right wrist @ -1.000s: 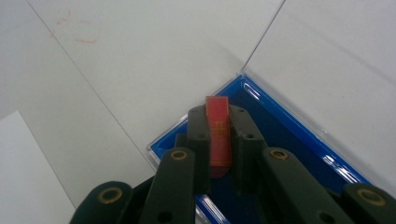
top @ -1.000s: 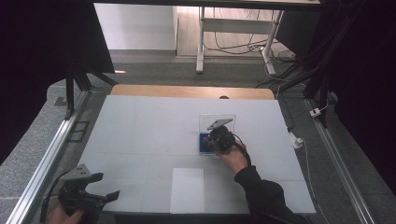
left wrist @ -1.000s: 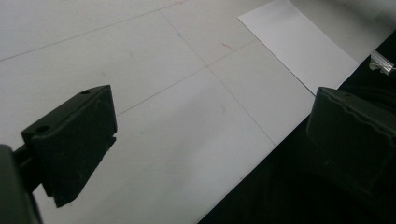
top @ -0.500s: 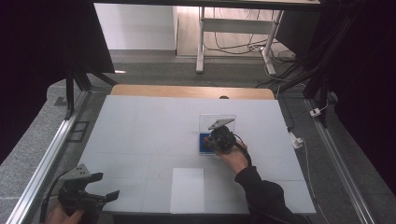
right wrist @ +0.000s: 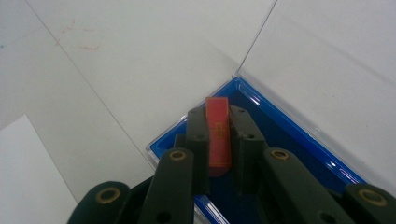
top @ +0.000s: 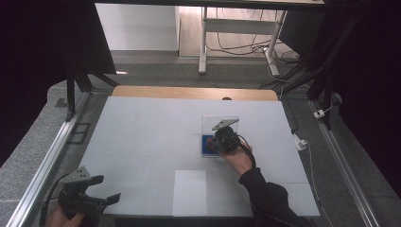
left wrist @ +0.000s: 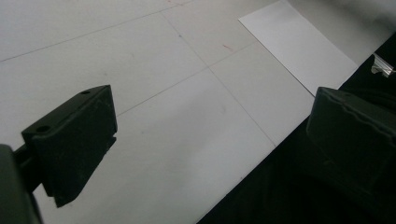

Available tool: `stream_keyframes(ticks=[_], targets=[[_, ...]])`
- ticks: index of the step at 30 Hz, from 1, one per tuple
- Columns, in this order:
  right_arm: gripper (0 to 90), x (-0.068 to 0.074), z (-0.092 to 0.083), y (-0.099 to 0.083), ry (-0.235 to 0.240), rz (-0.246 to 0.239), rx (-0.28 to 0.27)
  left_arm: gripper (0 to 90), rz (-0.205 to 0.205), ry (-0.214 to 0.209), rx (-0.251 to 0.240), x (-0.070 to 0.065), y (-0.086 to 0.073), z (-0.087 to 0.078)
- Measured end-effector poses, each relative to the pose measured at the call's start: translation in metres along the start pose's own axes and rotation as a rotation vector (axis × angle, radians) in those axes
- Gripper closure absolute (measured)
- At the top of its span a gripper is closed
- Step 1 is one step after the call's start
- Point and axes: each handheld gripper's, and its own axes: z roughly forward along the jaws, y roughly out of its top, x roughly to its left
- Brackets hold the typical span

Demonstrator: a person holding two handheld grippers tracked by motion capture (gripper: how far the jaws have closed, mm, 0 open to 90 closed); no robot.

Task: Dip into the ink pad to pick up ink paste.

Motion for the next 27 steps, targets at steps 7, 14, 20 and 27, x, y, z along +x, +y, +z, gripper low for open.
stream_keyframes(ticks=[7,14,20,27], targets=[[79.4,-0.003,-0.01,0.001,0.014,0.009,-0.031,2.0,0.001,-0.001,-0.002,0.0,0.0,0.0],[79.4,-0.004,-0.019,0.0,0.028,0.019,-0.04,2.0,-0.003,-0.005,-0.003,0.0,0.0,0.0],[79.4,-0.005,-0.024,0.0,0.032,0.027,-0.051,2.1,-0.003,-0.006,-0.004,0.0,0.0,0.0],[79.3,-0.003,-0.031,0.001,0.043,0.025,-0.061,2.0,-0.004,-0.006,-0.004,0.0,0.0,0.0]])
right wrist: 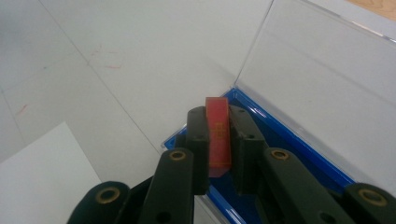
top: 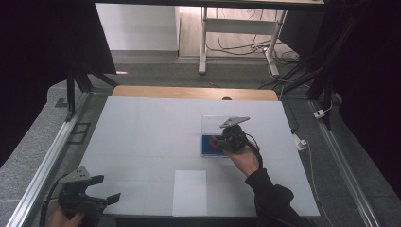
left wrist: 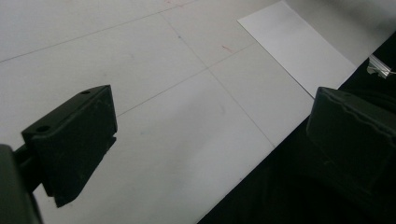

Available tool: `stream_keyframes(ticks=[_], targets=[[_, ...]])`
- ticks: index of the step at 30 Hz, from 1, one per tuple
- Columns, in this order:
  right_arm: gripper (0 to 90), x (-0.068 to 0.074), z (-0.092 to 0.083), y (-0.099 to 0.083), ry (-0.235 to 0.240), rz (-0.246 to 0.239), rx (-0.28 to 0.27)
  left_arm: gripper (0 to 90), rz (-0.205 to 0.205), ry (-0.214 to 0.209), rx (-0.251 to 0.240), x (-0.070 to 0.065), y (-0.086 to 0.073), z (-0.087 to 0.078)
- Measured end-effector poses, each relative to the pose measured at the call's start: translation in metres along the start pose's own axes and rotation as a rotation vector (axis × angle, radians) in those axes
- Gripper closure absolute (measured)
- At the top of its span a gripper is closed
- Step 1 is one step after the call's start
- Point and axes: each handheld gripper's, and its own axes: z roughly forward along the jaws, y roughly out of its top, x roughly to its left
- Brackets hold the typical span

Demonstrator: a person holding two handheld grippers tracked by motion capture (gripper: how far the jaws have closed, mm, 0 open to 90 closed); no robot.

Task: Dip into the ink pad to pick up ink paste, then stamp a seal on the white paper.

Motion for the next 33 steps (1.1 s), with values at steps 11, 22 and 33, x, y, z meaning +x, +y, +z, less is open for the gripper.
stream_keyframes(ticks=[11,22,33], targets=[[79.3,0.01,-0.008,0.0,0.027,-0.021,-0.01,2.0,0.0,0.003,0.0,0.0,0.0,0.0],[79.3,0.022,-0.016,0.0,0.051,-0.037,-0.017,2.0,-0.001,0.0,-0.001,0.0,0.0,0.0],[79.3,0.033,-0.021,-0.003,0.082,-0.048,-0.023,2.0,-0.004,-0.001,-0.002,0.0,0.0,0.0]])
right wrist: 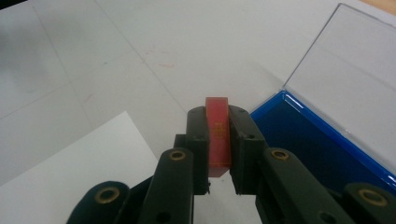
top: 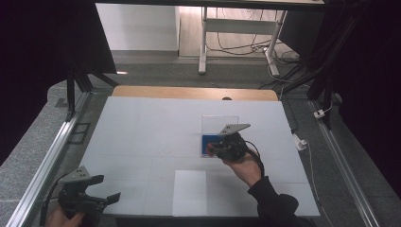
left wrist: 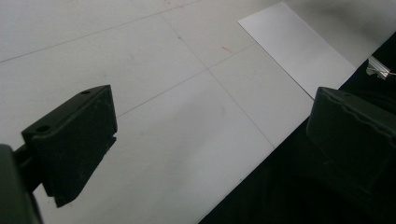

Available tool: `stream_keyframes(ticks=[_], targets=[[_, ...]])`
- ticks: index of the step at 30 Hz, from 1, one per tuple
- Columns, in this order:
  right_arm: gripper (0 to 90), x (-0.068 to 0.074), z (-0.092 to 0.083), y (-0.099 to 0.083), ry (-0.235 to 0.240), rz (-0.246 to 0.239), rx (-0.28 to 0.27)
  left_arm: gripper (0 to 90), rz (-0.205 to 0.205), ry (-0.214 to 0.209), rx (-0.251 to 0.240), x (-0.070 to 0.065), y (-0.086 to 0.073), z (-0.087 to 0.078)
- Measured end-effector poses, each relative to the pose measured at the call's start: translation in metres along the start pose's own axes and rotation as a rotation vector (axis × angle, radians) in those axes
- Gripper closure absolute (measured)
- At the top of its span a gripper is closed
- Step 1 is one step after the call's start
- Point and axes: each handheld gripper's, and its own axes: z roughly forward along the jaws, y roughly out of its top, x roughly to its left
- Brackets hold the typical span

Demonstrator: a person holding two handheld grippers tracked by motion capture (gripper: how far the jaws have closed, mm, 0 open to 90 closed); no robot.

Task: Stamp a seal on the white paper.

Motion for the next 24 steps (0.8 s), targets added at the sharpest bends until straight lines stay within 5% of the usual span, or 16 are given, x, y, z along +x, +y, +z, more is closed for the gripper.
stream_keyframes(ticks=[24], targets=[[79.2,0.041,-0.012,-0.012,0.08,-0.083,0.01,2.1,0.005,0.0,0.005,0.0,0.001,0.001]])
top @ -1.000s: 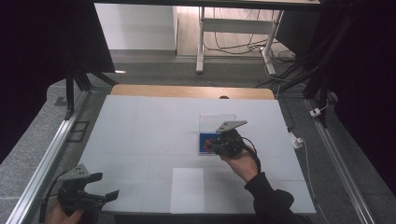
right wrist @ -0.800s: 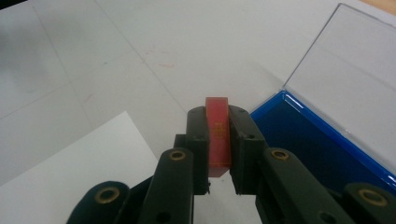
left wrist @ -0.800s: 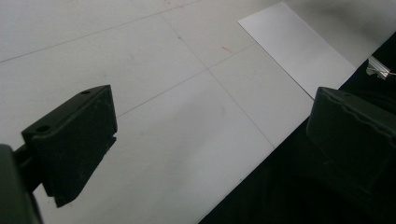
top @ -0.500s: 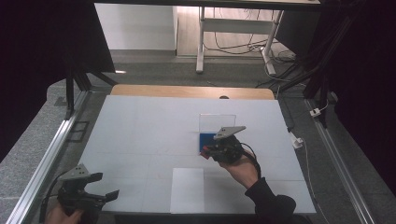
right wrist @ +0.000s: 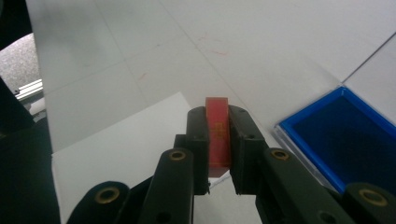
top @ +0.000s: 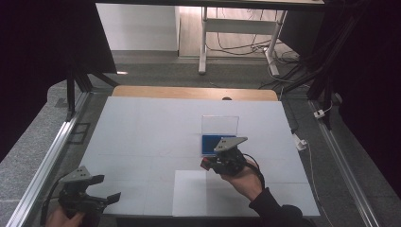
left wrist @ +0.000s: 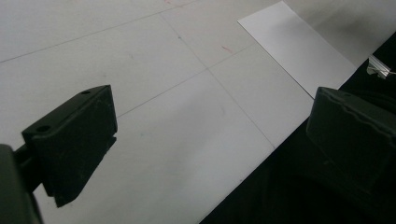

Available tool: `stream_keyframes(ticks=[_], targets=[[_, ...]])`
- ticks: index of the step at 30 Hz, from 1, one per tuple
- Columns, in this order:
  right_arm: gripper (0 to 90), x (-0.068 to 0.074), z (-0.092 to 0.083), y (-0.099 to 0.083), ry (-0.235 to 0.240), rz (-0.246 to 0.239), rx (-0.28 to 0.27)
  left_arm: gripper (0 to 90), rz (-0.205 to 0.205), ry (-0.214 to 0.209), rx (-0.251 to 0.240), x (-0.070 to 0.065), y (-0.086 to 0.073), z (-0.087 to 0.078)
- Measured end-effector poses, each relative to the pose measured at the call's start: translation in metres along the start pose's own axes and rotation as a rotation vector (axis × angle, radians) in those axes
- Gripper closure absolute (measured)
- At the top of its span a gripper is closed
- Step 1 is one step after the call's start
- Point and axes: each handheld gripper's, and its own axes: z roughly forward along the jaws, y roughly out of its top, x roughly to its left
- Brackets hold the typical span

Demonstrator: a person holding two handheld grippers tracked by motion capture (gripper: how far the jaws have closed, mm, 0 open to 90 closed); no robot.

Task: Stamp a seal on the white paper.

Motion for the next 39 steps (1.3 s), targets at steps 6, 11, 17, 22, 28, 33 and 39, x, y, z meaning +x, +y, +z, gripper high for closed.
stream_keyframes(ticks=[6,11,17,22,28,33,39], targets=[[79.3,0.011,0.0,-0.003,0.027,-0.008,0.001,2.2,-0.001,0.001,0.003,0.0,0.0,0.0],[79.3,0.02,0.005,-0.003,0.044,-0.025,0.013,2.3,0.001,0.002,0.004,0.0,0.0,0.0],[79.3,0.027,0.016,-0.005,0.059,-0.054,0.043,2.3,0.001,0.002,0.005,0.0,0.0,0.001],[79.3,0.03,0.026,-0.005,0.057,-0.079,0.056,2.3,0.002,0.001,0.005,-0.001,0.0,0.001],[79.3,0.028,0.039,-0.006,0.044,-0.09,0.067,2.3,0.002,0.0,0.004,-0.001,0.0,0.0],[79.3,0.023,0.048,-0.006,0.034,-0.084,0.074,2.3,0.003,0.0,0.004,0.0,0.0,0.0],[79.4,0.02,0.058,-0.006,0.036,-0.087,0.086,2.3,0.004,0.0,0.004,-0.001,0.0,0.001]])
